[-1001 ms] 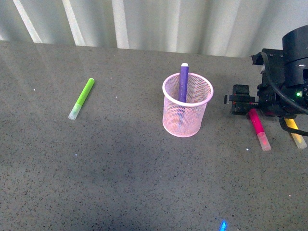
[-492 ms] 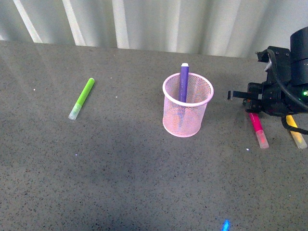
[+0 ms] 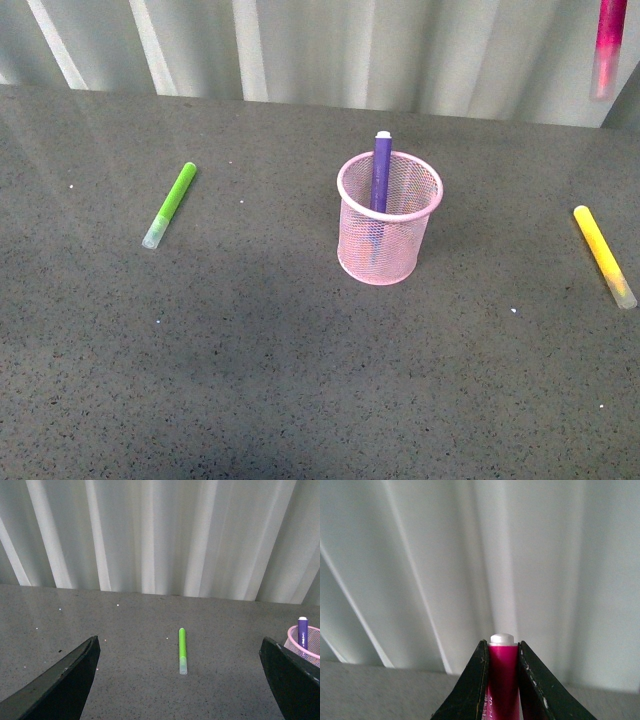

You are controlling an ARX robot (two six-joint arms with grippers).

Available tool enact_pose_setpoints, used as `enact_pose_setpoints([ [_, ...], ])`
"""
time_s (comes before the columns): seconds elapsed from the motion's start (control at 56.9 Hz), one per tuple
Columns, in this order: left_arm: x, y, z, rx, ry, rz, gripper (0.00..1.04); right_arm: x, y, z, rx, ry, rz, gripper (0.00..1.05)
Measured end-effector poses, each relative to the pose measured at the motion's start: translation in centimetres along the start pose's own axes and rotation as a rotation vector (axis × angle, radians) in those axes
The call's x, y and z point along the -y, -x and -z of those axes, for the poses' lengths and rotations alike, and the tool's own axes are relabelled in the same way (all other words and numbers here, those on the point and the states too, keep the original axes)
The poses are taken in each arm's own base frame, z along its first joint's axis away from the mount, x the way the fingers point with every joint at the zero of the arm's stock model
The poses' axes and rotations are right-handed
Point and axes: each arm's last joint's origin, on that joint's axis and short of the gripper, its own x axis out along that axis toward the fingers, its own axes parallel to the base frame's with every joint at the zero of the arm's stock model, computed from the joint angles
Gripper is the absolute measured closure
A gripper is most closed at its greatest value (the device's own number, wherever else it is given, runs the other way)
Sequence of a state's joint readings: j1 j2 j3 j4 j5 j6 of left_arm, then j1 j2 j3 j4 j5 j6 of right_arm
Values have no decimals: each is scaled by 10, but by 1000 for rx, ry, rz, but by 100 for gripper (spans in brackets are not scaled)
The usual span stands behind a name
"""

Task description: Insert purple and pink pens into pink cup

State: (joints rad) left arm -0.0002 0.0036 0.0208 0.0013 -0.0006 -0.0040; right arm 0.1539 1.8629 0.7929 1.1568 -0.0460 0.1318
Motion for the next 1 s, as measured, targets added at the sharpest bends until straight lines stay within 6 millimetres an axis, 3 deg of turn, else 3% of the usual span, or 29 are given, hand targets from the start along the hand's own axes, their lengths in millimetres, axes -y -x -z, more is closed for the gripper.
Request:
enact_pose_setpoints([
  [0.105, 0, 0, 0, 0, 0, 0, 7, -26, 7, 1, 87, 56, -145, 93],
  [0.281, 0, 0, 0, 0, 0, 0, 7, -55, 9, 30, 63, 76, -298, 93],
  [1.001, 0, 0, 0, 0, 0, 0, 7, -73, 0, 81, -55, 83, -359, 93],
])
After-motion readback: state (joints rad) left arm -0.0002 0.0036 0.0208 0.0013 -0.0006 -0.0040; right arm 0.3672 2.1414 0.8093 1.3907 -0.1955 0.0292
